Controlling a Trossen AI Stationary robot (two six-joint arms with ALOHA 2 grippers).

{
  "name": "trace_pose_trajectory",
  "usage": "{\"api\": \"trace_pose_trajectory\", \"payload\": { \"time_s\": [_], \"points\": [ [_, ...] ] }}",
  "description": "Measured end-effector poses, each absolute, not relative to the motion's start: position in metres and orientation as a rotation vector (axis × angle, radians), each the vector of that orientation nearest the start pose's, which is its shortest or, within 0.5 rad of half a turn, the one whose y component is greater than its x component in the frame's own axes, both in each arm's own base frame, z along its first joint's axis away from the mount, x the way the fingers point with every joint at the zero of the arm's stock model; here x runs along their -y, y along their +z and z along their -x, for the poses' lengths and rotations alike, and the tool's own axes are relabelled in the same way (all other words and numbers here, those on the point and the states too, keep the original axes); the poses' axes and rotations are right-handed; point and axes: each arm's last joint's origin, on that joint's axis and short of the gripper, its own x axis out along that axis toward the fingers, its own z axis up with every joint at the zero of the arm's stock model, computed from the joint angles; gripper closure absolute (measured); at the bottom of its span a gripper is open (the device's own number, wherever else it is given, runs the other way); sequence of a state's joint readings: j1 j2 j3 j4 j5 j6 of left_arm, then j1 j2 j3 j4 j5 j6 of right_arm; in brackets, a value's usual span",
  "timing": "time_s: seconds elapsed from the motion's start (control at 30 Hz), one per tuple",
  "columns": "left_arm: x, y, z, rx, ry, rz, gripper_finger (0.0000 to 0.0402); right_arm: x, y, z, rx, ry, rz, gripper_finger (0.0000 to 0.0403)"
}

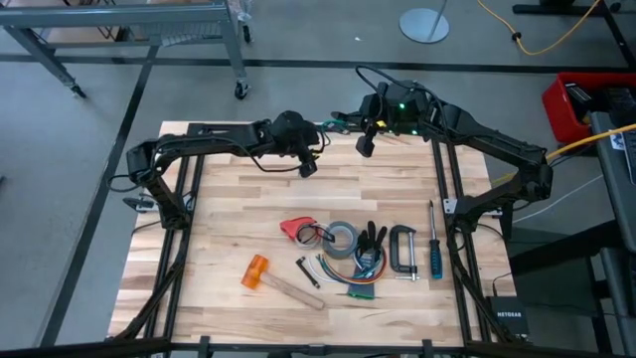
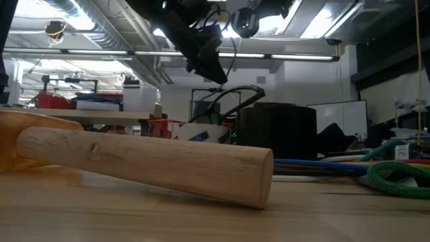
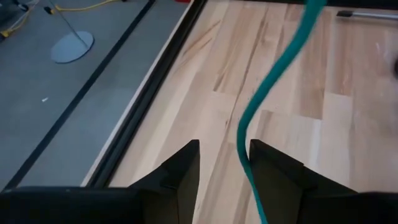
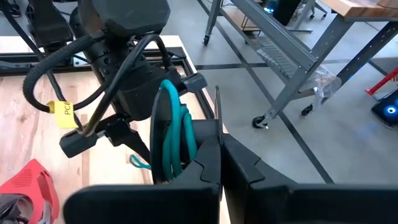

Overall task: Coil cords
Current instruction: Coil the green cable wire on the black spool

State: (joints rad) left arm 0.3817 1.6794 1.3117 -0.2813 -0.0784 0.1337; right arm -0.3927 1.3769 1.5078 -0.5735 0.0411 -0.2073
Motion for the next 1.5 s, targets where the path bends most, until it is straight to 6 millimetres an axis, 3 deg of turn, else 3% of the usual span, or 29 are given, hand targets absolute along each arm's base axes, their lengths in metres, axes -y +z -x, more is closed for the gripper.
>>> {"api": "trace_pose_trajectory", "payload": {
  "time_s": [0.43, 0.8, 1.3, 1.5],
  "points": [
    [-0.142, 0.276, -0.348, -0.674, 0.401, -0.025, 0.0276, 0.114, 0.418, -0.271, -0.426, -0.387, 0.134, 0.0402],
    [-0.142, 0.276, -0.348, -0.675, 0.402, -0.024, 0.0395, 0.114, 0.418, -0.271, -0.427, -0.388, 0.135, 0.0402],
    [-0.138, 0.278, -0.351, -0.635, 0.382, 0.03, 0.0399, 0.119, 0.425, -0.271, -0.376, -0.554, 0.179, 0.0402],
    [-0.13, 0.285, -0.359, -0.542, 0.352, 0.027, 0.04, 0.118, 0.431, -0.274, -0.29, -0.509, 0.149, 0.0402]
  ]
}}
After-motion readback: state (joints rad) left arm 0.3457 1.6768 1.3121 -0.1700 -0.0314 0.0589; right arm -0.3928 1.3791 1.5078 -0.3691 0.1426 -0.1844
